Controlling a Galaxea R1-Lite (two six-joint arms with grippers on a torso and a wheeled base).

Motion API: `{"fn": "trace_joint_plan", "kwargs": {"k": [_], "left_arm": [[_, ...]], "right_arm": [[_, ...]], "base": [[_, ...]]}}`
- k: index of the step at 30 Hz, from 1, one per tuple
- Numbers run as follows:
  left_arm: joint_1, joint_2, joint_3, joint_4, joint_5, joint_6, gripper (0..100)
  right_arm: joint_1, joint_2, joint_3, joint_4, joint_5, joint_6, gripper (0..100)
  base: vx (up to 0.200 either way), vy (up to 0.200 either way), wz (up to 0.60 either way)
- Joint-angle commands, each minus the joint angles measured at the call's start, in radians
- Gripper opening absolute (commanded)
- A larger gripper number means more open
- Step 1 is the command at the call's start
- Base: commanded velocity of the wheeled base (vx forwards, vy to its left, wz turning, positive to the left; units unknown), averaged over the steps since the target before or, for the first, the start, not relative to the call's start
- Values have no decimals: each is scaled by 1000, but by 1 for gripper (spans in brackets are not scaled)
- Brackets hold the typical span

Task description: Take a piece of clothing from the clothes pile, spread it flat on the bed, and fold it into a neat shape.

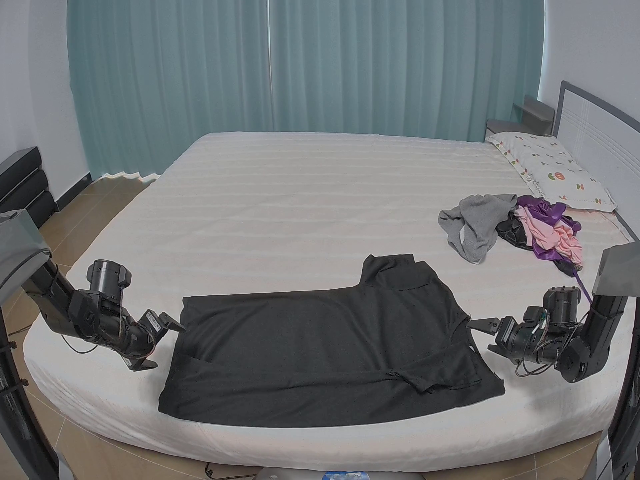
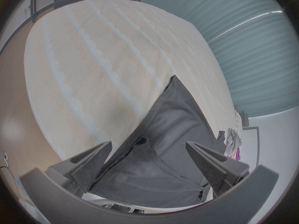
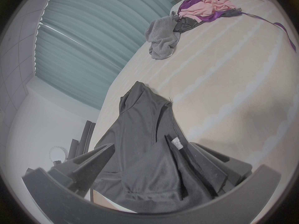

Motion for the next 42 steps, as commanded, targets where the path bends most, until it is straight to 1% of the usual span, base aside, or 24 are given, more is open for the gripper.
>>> {"fn": "trace_joint_plan", "kwargs": {"k": [1,4,8,17,20,21,22,25,26,27,30,32,34,37,39,41,42], "left_arm": [[2,-6,2,-2,-1,-1,100],[6,-5,0,-2,-12,-1,100],[23,-9,-1,-2,-58,-1,100],[29,-5,-4,-5,-67,-2,100],[33,-3,-17,-60,-78,-5,100],[33,-3,-17,-60,-78,-5,100],[33,2,-18,-121,-77,-4,100],[34,45,-40,-203,-77,-1,100],[34,45,-40,-203,-77,-1,100],[33,83,-72,-252,-75,4,100],[25,137,-122,-293,-80,15,100],[22,173,-161,-307,-81,31,100],[14,226,-208,-316,-80,68,100],[14,276,-244,-353,-81,130,100],[14,307,-257,-393,-81,163,100],[14,325,-270,-413,-81,171,100],[16,348,-297,-427,-80,173,100]], "right_arm": [[0,-4,3,0,0,0,100],[0,-1,3,0,0,0,100],[0,2,3,0,0,0,100],[6,3,5,0,0,2,100],[9,3,5,0,0,2,100],[9,3,5,0,0,2,100],[9,3,6,0,0,2,100],[9,6,6,0,0,2,100],[9,6,6,0,0,2,100],[9,6,8,0,0,8,100],[11,8,9,0,1,20,100],[11,11,11,0,1,22,100],[11,20,11,0,1,23,100],[11,31,8,0,3,25,100],[8,34,5,-1,21,37,100],[5,31,3,-1,32,51,100],[2,26,3,-1,46,68,100]], "base": [[200,0,0],[67,0,0],[0,0,0],[0,0,0],[0,0,0],[0,0,0],[0,0,0],[0,0,0],[0,0,0],[0,0,0],[0,0,0],[0,0,0],[0,0,0],[0,0,0],[0,0,0],[0,0,0],[0,0,0]]}}
